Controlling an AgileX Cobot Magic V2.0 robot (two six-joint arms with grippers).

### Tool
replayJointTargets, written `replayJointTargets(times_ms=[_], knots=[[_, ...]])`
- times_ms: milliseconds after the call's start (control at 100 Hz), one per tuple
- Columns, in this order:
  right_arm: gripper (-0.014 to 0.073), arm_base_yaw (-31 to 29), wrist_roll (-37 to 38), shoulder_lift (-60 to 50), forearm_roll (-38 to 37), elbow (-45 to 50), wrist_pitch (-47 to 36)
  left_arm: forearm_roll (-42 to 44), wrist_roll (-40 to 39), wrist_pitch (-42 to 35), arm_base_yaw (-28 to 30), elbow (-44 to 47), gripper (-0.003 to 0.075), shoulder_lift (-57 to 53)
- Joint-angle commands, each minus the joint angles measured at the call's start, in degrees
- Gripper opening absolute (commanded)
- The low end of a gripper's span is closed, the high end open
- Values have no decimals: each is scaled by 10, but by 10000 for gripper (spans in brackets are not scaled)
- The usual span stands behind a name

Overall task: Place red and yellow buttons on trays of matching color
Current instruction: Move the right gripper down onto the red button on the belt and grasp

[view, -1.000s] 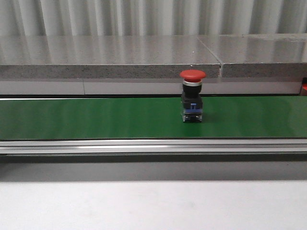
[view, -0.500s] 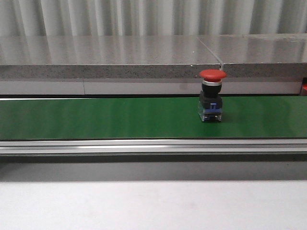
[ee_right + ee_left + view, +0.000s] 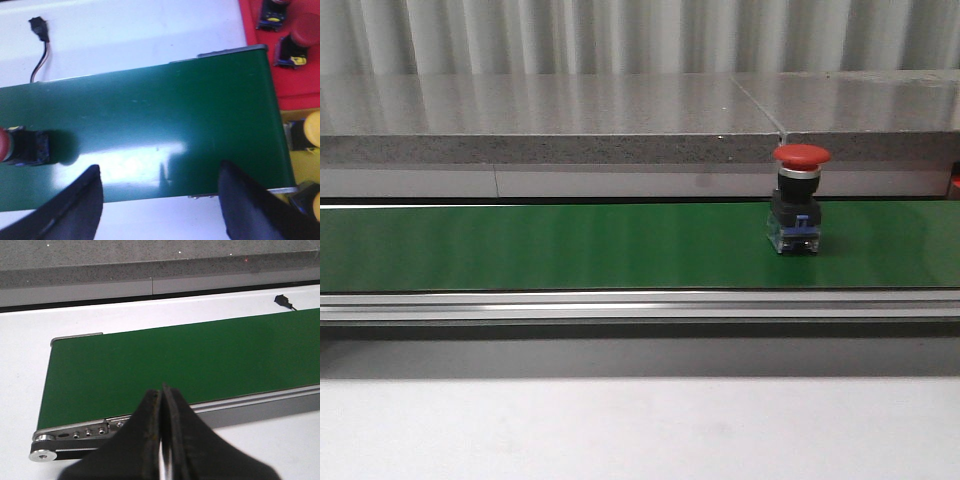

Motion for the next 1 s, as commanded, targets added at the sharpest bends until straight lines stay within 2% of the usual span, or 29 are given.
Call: replayJointTargets(times_ms=[0, 360, 540, 810, 990], knots=[[493, 24, -22, -9, 7, -25, -13, -1, -1, -41, -5, -15, -20, 4], [493, 113, -37, 54, 11, -54, 13, -1, -1, -41, -5, -15, -20, 4], [493, 141, -99, 97, 60, -74, 39, -1, -1, -41, -5, -15, -20, 4], [493, 145, -115, 168, 64, -102, 28, -1, -1, -41, -5, -15, -20, 4], [493, 126, -84, 204, 38, -102, -6, -1, -1, -41, -5, -15, -20, 4]])
